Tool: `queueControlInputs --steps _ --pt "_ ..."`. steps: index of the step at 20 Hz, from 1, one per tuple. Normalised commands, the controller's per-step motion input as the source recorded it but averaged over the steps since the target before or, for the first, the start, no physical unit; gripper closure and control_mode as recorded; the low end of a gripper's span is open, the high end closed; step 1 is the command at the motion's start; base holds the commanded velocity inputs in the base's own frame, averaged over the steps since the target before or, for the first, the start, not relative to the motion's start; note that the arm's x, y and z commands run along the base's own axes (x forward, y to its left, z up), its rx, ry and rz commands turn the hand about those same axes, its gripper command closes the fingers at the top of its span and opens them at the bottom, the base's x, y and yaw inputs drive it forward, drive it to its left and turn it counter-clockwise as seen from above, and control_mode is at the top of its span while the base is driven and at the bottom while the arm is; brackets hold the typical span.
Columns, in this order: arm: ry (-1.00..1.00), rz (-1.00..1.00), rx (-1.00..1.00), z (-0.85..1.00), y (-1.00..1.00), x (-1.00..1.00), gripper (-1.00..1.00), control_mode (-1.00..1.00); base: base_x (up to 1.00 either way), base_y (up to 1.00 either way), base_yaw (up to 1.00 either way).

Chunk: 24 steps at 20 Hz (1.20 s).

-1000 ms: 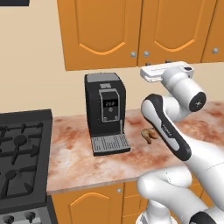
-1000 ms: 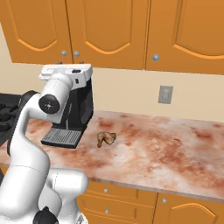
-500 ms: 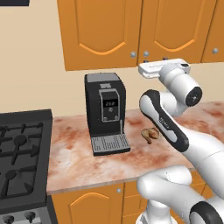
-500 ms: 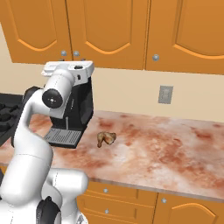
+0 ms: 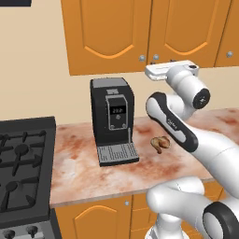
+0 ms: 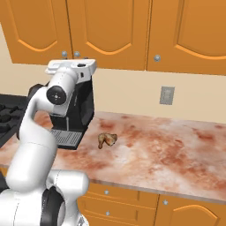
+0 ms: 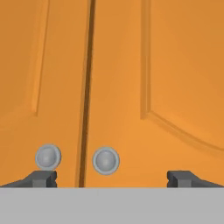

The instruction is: Retrieve the tupperware from the cabinet, then place the raw meat into the tupperware to avoid contamination.

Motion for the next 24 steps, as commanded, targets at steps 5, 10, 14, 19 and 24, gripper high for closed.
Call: queueControlInputs --steps 5,10,14,19,24 --pt "0.0 0.0 0.0 0.0 0.05 0.23 -1.0 -1.0 0.0 0.0 0.0" --pt "0.0 0.0 0.0 0.0 0.04 0.26 -1.0 -1.0 0.0 0.0 0.0" --pt "0.0 0.0 0.0 0.0 0.02 0.26 -1.0 -1.0 0.0 0.0 0.0" --pt "0.0 0.0 0.0 0.0 0.02 0.26 -1.0 -1.0 0.0 0.0 0.0" --pt "0.0 0.0 0.0 0.0 0.03 0.24 1.0 -1.0 0.0 0.0 0.0"
